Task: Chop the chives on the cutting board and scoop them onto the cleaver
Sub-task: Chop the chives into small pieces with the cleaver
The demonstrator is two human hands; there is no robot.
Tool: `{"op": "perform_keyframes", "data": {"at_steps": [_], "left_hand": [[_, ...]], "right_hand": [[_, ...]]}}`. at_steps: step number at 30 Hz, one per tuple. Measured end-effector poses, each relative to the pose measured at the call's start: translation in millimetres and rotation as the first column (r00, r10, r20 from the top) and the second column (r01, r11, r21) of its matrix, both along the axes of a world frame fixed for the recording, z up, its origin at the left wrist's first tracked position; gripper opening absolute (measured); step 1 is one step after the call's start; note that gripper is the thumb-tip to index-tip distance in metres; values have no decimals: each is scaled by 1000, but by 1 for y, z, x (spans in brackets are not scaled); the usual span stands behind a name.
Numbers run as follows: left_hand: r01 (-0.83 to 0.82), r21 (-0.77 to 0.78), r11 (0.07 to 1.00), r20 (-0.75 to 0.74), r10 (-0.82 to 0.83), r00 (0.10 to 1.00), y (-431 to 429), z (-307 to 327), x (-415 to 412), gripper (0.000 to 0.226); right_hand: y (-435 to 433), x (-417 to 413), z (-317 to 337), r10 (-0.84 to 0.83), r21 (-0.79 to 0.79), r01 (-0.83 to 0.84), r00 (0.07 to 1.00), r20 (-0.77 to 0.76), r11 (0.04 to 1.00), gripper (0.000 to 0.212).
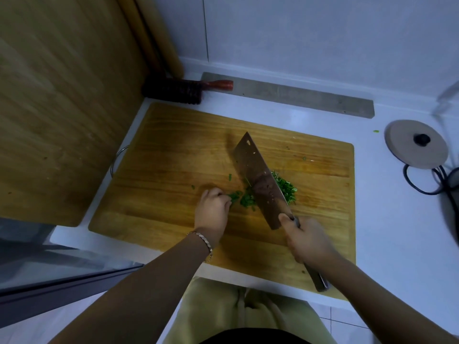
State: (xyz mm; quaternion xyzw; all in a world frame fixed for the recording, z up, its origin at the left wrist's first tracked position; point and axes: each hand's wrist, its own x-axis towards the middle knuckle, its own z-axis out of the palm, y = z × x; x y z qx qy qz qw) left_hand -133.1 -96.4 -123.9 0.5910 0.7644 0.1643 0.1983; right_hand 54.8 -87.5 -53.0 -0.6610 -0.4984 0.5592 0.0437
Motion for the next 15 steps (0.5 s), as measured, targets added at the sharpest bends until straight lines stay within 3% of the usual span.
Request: {"op": "perform_keyframes", "data": {"at_steps": [6,9,15], "left_hand": [[-81,-88,993,76,88,993,6,3,1,13],[-163,-146,976,135,183,974,10,3,0,27],[-144,-190,971,95,164,982,8,6,0,15]], "right_hand": [[-2,-4,-1,28,-38,-28,1000,6,999,33],[-2,-7,-2,54,-23,-53,998,35,998,34],[-5,-16,-5,240,53,-247,964,118,968,33]]}}
